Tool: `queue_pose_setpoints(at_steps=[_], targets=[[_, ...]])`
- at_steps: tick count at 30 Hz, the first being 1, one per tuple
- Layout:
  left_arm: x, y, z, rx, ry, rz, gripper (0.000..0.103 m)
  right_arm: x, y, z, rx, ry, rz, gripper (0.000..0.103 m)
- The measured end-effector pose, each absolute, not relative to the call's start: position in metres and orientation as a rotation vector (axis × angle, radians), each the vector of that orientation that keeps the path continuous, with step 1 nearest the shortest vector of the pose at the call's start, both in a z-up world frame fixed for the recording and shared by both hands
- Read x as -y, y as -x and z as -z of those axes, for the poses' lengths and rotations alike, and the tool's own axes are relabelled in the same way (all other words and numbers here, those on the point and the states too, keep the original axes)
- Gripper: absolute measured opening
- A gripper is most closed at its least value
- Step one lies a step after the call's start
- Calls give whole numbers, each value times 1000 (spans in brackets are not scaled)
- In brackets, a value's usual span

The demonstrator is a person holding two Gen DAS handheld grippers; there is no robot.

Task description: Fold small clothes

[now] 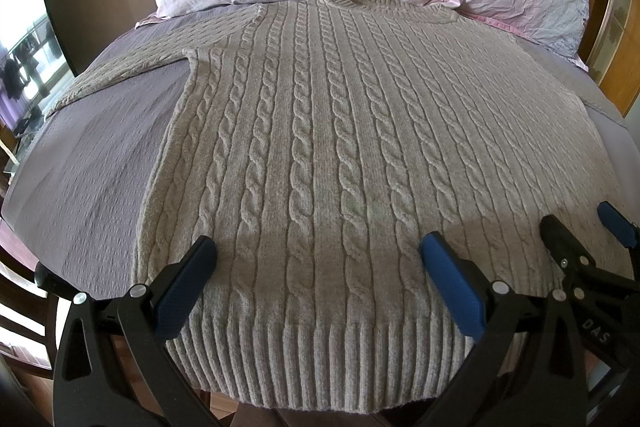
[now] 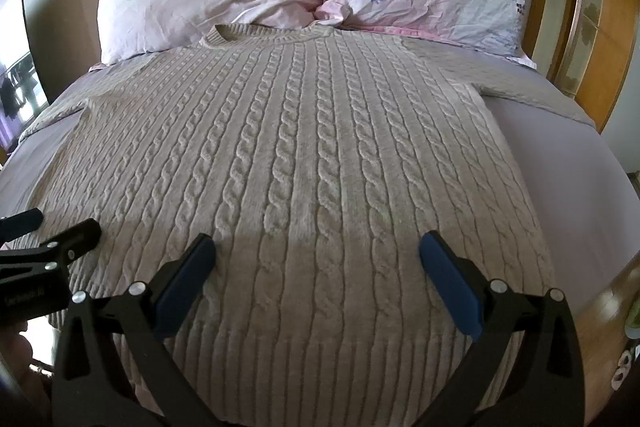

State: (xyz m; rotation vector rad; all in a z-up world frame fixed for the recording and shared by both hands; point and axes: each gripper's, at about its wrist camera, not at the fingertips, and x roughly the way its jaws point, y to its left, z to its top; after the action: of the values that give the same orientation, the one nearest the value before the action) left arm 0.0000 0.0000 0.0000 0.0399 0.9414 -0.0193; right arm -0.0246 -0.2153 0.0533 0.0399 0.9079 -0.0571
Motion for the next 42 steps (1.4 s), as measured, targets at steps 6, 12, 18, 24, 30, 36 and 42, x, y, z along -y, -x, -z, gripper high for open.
queue_pose_setpoints(at_steps=[6,12,18,24,30,36,42], targets=[[0,0,0,-943,-41,19,102,216,25,-52,-908,-41,58,101],[0,0,0,-943,-41,19,102,217,25,-51,-910,-43,63,101],[0,0,0,-944,-41,19,102,217,25,-50,-913,-45,69,101],[0,0,0,-945,-41,19,102,216,25,-50,-913,-45,69,101],[0,0,0,-946,-41,19,102,217,25,-50,-914,-45,70,101],[0,0,0,-946,-41,19,102,217,25,-50,-914,-45,69,101],[0,0,0,-947,-41,19,102,217,25,-50,-914,-45,69,101]])
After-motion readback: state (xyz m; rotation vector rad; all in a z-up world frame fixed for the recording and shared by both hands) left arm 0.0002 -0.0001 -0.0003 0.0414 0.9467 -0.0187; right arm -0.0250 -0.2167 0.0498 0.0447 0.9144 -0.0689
